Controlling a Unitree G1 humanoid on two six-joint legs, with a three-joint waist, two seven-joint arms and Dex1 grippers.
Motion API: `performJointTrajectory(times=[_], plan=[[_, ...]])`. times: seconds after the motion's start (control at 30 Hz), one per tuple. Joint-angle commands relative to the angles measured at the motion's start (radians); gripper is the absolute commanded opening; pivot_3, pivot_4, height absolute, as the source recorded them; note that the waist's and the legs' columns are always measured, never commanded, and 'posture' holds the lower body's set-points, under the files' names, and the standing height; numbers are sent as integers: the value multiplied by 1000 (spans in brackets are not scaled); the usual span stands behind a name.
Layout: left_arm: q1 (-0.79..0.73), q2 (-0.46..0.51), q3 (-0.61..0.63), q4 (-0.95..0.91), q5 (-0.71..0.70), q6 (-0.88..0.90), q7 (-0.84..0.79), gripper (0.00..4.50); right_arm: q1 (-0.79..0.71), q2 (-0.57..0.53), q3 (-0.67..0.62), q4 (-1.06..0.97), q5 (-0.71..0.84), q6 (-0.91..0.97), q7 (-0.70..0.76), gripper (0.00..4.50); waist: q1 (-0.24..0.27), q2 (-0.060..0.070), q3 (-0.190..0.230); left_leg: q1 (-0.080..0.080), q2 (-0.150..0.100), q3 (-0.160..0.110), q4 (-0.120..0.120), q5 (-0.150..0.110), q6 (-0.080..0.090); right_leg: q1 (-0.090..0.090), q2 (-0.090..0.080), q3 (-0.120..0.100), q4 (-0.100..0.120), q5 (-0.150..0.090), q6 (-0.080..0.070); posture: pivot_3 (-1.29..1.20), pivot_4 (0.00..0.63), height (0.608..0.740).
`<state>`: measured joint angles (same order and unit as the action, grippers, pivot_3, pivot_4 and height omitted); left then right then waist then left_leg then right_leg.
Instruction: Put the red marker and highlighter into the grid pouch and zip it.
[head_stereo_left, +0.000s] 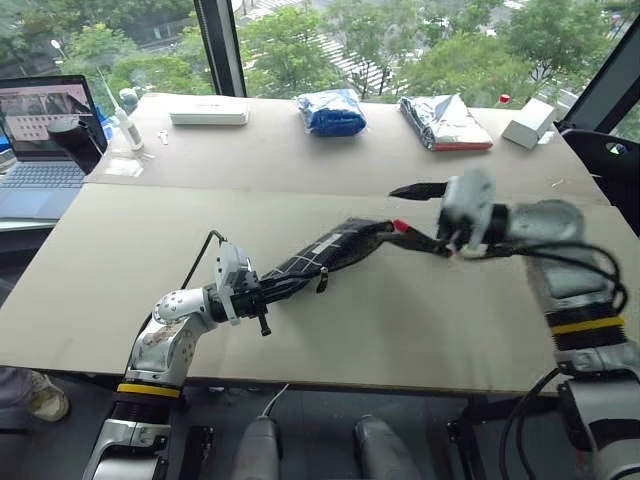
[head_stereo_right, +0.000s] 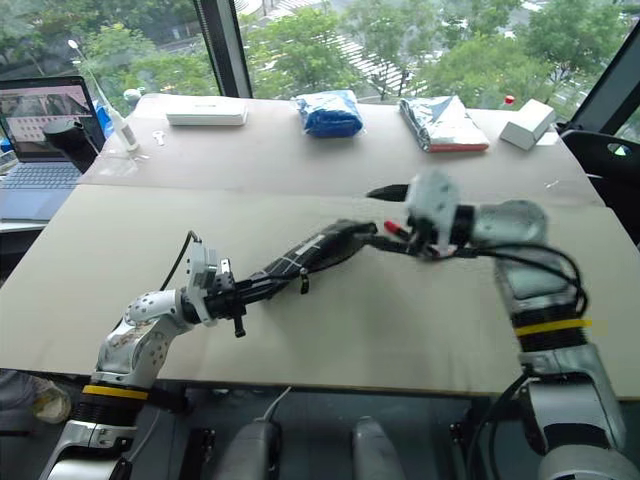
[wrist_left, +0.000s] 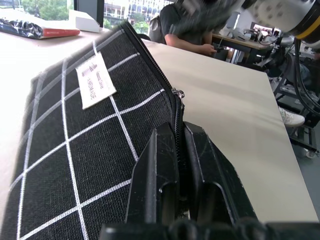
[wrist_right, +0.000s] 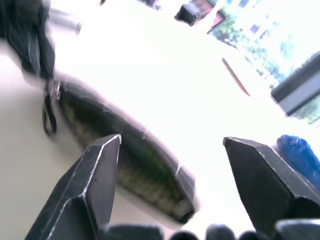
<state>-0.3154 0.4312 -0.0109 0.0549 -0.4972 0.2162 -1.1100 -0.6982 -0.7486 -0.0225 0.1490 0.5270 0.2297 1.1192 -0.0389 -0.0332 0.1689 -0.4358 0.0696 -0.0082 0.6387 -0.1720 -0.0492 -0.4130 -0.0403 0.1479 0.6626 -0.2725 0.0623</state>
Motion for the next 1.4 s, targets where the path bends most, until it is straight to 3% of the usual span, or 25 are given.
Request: performJointTrajectory(times=[0.03, 0.2, 0.4, 0.7, 1.0, 1.17, 1.3, 1.33, 1.4], plan=[[-9, 0, 17, -20, -5, -26, -1, 0, -10, 18, -73, 42, 10, 35, -64, 3683, -4, 0, 0, 3, 0, 0, 0, 0, 0, 2, 0, 0, 0, 0, 0, 0, 150, 740], [-1, -1, 19, -16, -3, -32, -5, 0, -13, 69, 2, 286, -249, -154, -225, 3683, -10, 0, 0, 10, 0, 0, -1, 0, 1, 9, 0, -1, -3, -2, 1, 0, 150, 740], [21, 5, 23, 0, -3, -56, -28, 0, -69, 135, 23, 539, -367, -262, -297, 3683, -10, 0, 0, 9, 0, 0, -3, 0, 1, 8, 0, 0, -4, -1, 0, 0, 150, 740], [31, 6, 30, 17, -1, -72, -42, 0, -149, 177, 44, 773, -441, -336, -279, 3683, -21, 0, 0, 10, 0, 0, -5, 0, 1, 9, 0, 0, -5, -1, 0, 0, 150, 740], [31, 7, 30, -13, -8, -55, -24, 0, -185, 190, 58, 911, -514, -292, -295, 3683, -33, 0, 0, 10, 0, 0, -6, 0, 1, 9, 0, 0, -5, -1, 0, 0, 150, 740], [25, 9, 31, -42, -16, -32, -7, 0, -187, 186, 51, 926, -520, -278, -269, 2322, -31, 0, 0, 11, 0, 0, -6, 0, 1, 10, 0, 0, -6, -1, 0, 0, 150, 740], [23, 9, 31, -53, -18, -21, 0, 0, -172, 180, 37, 892, -496, -247, -212, 876, -31, 0, 0, 11, 0, 0, -6, 0, 0, 11, 0, 0, -6, -1, 0, 0, 150, 740], [21, 9, 30, -54, -18, -20, 2, 0, -164, 179, 35, 878, -490, -239, -198, 631, -31, 0, 0, 11, 0, 0, -6, 0, 1, 11, 0, 0, -6, -1, 0, 0, 150, 740], [18, 8, 31, -55, -18, -16, 4, 0, -145, 179, 24, 843, -472, -215, -171, 586, -31, 0, 0, 11, 0, 0, -6, 0, 0, 11, 0, 0, -6, -1, 0, 0, 150, 740]])
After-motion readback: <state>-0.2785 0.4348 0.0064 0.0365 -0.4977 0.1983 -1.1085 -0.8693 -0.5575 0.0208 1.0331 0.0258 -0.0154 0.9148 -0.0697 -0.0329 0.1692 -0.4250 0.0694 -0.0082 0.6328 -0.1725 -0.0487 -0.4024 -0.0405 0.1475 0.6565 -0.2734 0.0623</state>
